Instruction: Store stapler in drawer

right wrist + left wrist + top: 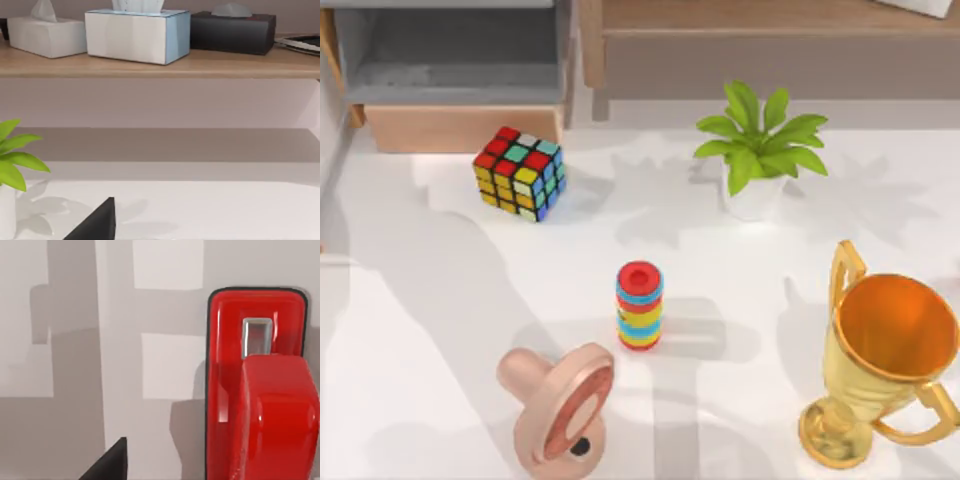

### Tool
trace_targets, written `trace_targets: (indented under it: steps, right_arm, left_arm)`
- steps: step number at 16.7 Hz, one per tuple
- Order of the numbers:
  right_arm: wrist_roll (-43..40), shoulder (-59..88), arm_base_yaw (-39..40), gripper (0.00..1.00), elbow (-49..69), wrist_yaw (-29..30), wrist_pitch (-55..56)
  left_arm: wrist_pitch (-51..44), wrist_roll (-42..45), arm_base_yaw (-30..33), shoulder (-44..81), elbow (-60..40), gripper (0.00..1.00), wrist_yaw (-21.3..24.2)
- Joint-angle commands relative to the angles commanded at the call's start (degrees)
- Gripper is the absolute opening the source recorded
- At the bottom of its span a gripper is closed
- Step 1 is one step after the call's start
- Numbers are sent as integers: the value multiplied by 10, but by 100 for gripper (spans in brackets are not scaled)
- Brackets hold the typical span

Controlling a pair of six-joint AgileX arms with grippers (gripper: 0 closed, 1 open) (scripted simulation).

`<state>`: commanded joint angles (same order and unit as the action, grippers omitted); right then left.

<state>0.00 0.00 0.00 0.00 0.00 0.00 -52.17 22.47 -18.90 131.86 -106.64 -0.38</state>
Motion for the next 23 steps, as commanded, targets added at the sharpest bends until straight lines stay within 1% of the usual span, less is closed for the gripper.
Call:
trace_targets:
  steps: [6, 8, 10, 13, 16, 21, 23]
  right_arm:
    - [0, 0, 0, 100, 0, 0, 0]
    - [0, 0, 0, 100, 0, 0, 0]
    - [0, 0, 0, 100, 0, 0, 0]
    - [0, 0, 0, 100, 0, 0, 0]
    - [0, 0, 0, 100, 0, 0, 0]
    - [0, 0, 0, 100, 0, 0, 0]
    - [0, 0, 0, 100, 0, 0, 0]
  left_arm:
    - [5, 1, -3, -4, 0, 100, 3]
    - [32, 9, -9, -23, 5, 100, 17]
    - [83, 22, -16, -58, 17, 100, 43]
    - [201, 58, -48, -120, 55, 100, 93]
    - [354, 113, -112, -174, 126, 100, 146]
    - [642, 253, -250, -219, 307, 100, 227]
    - [755, 320, -293, -217, 394, 100, 257]
